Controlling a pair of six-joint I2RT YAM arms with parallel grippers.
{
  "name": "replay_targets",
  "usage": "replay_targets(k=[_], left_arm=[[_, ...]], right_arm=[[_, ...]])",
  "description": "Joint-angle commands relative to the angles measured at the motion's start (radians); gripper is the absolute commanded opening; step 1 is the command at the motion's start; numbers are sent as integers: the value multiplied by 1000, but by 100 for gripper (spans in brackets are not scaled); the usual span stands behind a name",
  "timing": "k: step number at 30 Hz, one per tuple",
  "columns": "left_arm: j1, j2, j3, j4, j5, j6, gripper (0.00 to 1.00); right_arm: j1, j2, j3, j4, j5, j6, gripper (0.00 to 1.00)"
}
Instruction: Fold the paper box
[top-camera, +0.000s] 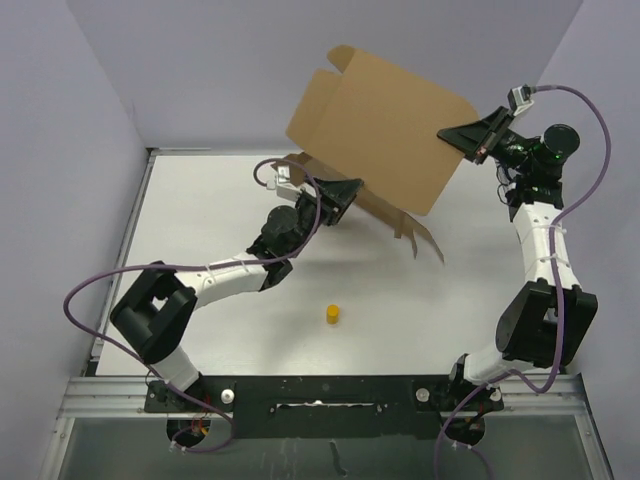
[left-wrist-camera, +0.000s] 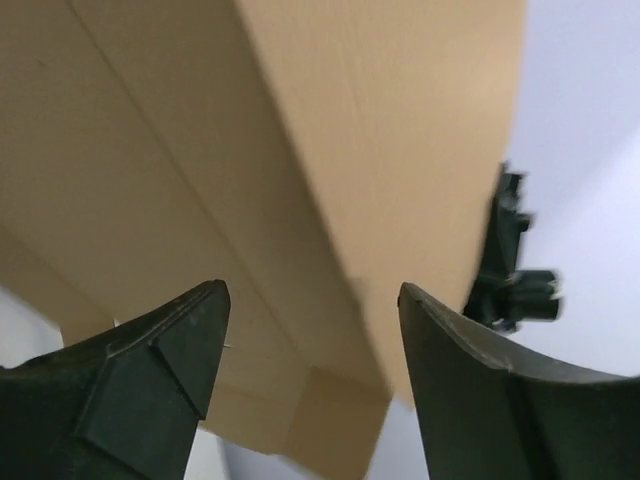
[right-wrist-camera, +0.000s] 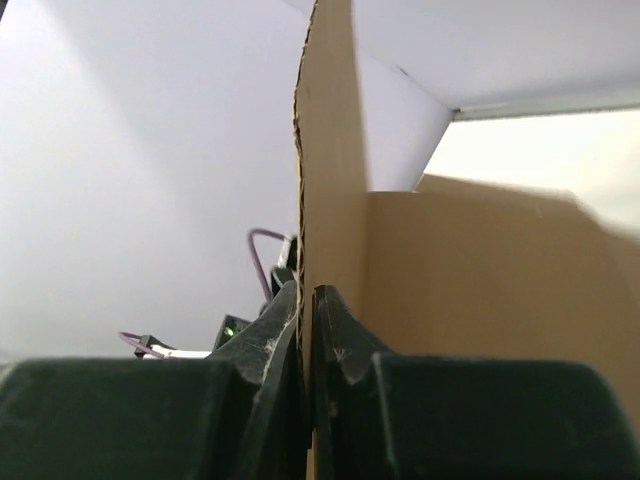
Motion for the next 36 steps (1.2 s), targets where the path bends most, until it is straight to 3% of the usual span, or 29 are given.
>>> replay_targets(k=[1,5,7,11,14,19,23,30,36], left_arm=[[-4,-159,-139,42,39,90,72],[23,-271,-285,86,73,219,79],[52,-326,-346,112,163,326,79],[157,-410,-454,76,306,427,79],[239,-472,-506,-8,396,503,78],[347,-561,-522,-357,430,561,69],[373,-584,-573,-474,382,490,55],[366,-438,-652,-376,405,220,57],[349,-303,-620,-254,410,175,53]], right_arm=[[-55,11,90,161,-25,79,0],[-75,13,111,110,-41,24,0],[-74,12,127,34,-52,-57,0],[-67,-12,205,-307,-31,-419,0],[-54,-28,280,-542,10,-729,0],[-44,-34,306,-631,-19,-936,0],[-40,-39,270,-592,-2,-950,0],[-30,5,267,-370,72,-741,0],[1,93,399,-261,135,-475,0]])
